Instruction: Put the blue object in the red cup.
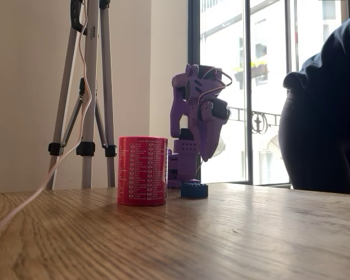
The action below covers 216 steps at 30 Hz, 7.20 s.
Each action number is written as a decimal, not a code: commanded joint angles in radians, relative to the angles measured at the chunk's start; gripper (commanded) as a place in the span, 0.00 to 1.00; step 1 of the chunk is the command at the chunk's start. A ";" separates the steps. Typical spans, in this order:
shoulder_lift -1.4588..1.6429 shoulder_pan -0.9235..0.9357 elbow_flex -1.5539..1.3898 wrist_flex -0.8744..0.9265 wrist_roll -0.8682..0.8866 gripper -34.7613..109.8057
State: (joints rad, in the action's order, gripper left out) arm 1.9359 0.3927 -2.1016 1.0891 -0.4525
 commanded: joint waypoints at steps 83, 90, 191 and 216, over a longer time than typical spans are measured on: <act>-0.029 0.144 0.327 0.054 -0.166 0.24; 0.149 0.152 0.446 0.015 -0.213 0.24; 0.810 -0.333 0.137 -0.078 0.181 0.24; 1.364 -0.420 -0.954 0.005 0.310 0.24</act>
State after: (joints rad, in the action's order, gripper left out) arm 3.2889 -0.0291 -2.8777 1.0738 -0.2132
